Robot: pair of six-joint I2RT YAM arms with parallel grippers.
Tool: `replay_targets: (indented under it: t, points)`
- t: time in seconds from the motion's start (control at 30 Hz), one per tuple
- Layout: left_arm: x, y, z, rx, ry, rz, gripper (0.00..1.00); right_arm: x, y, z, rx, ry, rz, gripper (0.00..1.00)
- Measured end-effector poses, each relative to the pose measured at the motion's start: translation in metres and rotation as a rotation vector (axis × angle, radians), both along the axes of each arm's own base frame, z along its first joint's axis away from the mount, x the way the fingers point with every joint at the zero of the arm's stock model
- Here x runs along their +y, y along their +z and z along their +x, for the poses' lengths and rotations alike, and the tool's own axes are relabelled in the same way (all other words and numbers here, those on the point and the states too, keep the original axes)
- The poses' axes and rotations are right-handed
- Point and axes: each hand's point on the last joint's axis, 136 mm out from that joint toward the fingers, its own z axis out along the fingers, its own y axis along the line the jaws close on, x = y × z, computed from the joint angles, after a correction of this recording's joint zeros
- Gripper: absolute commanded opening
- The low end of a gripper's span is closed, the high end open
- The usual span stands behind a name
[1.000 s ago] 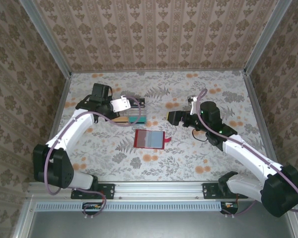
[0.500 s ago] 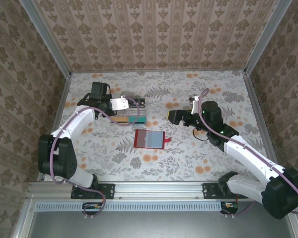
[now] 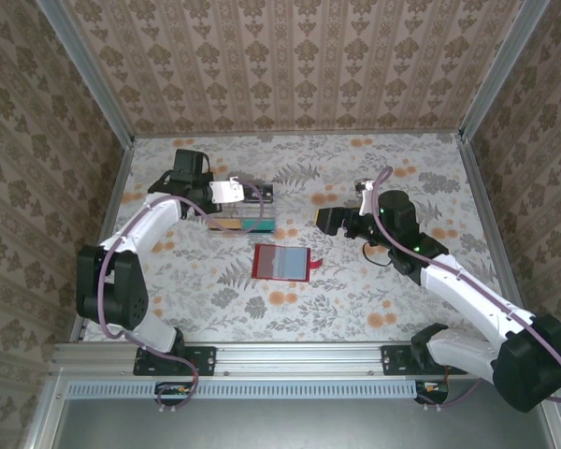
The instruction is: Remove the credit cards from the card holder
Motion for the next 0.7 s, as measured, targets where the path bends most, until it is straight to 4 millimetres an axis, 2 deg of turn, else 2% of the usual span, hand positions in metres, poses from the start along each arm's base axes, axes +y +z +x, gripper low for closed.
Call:
replay_targets:
  t: [0.23, 0.7]
  points:
    - [-0.002, -0.005, 0.003, 0.012, -0.005, -0.003, 0.00, 0.001, -0.005, 0.001, 0.014, 0.000, -0.005, 1.00]
    - [-0.007, 0.012, 0.012, -0.024, -0.031, -0.001, 0.00, 0.002, -0.012, 0.003, 0.033, -0.001, -0.011, 1.00]
